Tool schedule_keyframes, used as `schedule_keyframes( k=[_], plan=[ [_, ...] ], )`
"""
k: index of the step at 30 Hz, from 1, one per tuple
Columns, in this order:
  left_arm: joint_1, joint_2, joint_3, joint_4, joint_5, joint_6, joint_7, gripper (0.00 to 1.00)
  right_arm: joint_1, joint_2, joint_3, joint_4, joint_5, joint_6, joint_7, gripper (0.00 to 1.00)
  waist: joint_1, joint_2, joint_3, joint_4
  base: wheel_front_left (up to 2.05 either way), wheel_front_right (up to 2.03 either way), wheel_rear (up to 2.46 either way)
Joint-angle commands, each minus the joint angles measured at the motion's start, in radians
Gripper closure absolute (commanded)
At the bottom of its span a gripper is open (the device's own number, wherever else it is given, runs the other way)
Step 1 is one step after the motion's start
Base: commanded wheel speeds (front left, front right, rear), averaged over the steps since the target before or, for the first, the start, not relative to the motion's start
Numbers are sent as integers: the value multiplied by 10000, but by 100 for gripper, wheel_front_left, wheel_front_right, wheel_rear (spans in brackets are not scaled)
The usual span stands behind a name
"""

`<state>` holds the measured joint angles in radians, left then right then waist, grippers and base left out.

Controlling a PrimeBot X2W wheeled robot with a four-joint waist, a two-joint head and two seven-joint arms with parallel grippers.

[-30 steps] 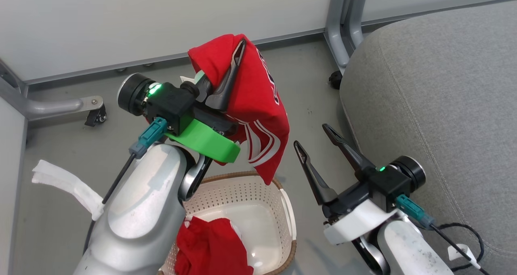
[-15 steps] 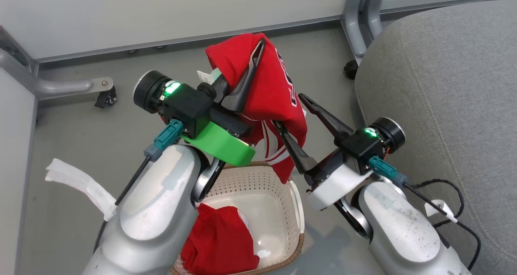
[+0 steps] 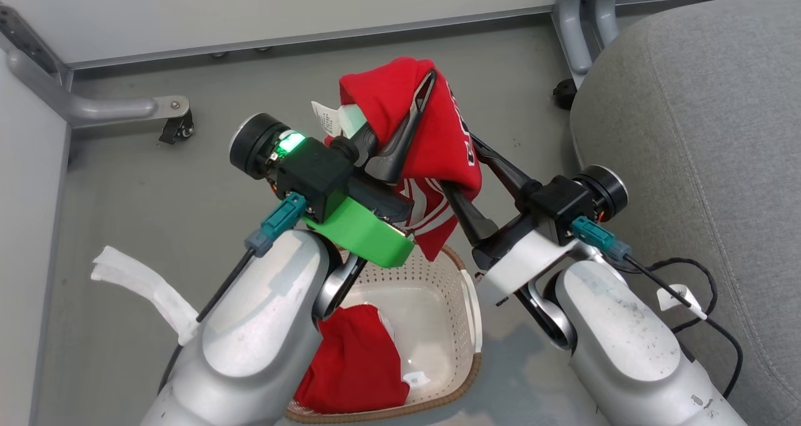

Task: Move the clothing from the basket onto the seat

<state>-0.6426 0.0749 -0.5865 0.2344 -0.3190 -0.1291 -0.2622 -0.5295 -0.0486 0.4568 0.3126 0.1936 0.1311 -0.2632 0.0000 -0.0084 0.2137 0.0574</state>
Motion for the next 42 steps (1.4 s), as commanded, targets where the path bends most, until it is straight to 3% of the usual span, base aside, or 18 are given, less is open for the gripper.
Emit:
schedule_keyframes(
  k=[1,2,15,16,17,28,42],
  plan=[
    [-58,-39,-37,-55,-59,-26,-41,100,-183,-33,22,62,61,-7,-23,67,0,84,41,38,0,0,0],
    [-49,-53,-81,-69,-65,-26,-39,100,-207,-33,56,133,101,-7,-23,100,0,84,52,54,0,0,0],
    [311,-54,-269,35,-121,-26,-39,100,-112,-33,-145,243,245,-7,-23,100,0,84,-186,22,0,0,0],
    [370,-61,-251,33,-99,-26,-39,47,-75,-35,-167,223,257,-7,-23,100,0,84,-215,1,0,0,0],
    [434,-59,-260,81,-74,-26,-39,0,-52,-33,-187,205,257,-7,-23,100,0,84,-237,-18,0,0,0],
    [1083,142,-139,93,251,-26,-38,0,313,-33,-573,114,222,-7,-24,100,0,84,-517,-123,0,0,0],
    [1762,334,-123,48,488,-27,-38,0,511,-37,-1858,14,-228,-7,-24,100,0,84,-620,-332,0,0,0]
  ],
)
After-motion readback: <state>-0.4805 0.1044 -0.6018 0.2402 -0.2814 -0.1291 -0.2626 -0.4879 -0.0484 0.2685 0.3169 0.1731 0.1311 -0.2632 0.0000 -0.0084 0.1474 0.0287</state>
